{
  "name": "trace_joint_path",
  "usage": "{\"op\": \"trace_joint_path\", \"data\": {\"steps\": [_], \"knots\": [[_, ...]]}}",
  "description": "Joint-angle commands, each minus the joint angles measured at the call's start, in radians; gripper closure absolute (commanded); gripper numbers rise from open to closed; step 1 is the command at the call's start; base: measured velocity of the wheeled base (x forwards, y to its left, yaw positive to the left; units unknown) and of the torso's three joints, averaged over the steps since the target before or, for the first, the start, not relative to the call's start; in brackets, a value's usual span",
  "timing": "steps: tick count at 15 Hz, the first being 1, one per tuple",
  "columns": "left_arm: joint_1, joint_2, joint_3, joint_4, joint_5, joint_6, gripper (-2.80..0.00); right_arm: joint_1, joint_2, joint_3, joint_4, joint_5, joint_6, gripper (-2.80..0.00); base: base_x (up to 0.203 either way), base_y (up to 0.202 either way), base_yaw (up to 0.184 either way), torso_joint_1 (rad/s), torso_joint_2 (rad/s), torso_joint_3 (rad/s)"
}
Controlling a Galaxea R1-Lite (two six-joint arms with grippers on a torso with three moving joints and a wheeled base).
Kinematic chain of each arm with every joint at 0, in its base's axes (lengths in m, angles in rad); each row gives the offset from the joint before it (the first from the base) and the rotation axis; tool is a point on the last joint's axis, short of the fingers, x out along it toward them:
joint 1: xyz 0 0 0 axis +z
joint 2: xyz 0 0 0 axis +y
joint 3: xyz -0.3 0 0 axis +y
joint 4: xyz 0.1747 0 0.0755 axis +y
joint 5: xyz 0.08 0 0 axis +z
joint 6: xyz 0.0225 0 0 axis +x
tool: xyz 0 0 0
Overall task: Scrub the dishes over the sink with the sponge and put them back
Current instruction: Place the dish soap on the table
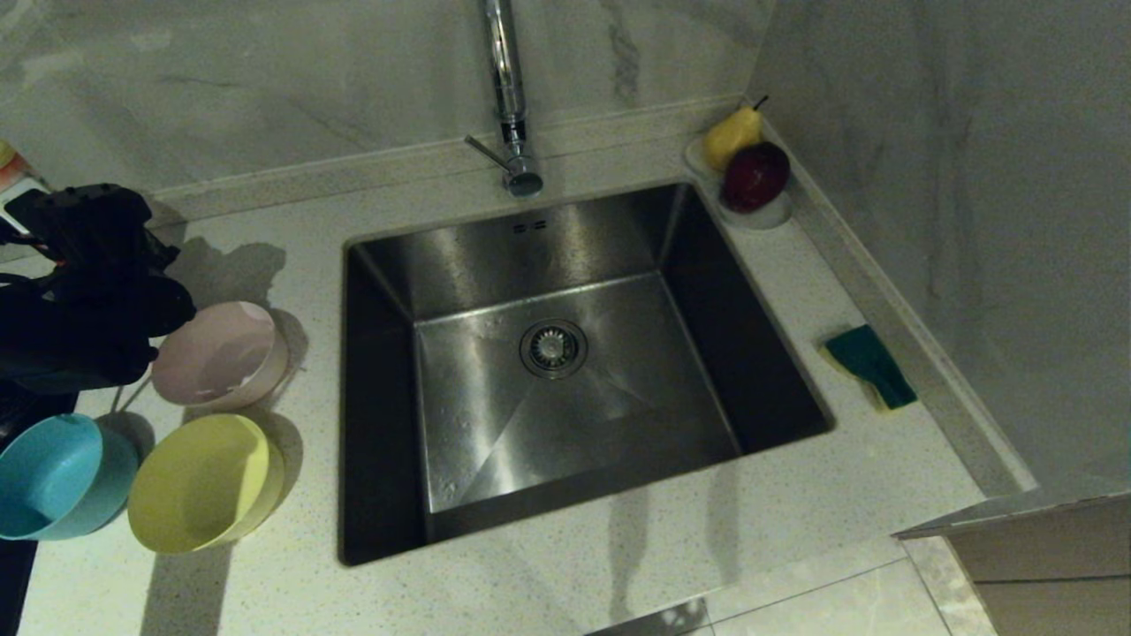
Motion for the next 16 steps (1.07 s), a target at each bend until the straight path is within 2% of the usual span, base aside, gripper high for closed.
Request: {"op": "trace_joint_path", "data": {"steps": [1, 16], "knots": [[0.0, 0.027, -0.033, -0.008, 0.004, -0.006, 0.0, 0.0, 0.0, 0.0, -0.001, 0.0, 0.0, 0.0, 0.0, 0.0, 0.0, 0.0, 0.0, 0.0], [0.002, 0.14, -0.215, -0.013, 0.003, 0.007, 0.0, 0.0, 0.0, 0.0, -0.001, 0.0, 0.0, 0.0, 0.0, 0.0, 0.0, 0.0, 0.0, 0.0]]}}
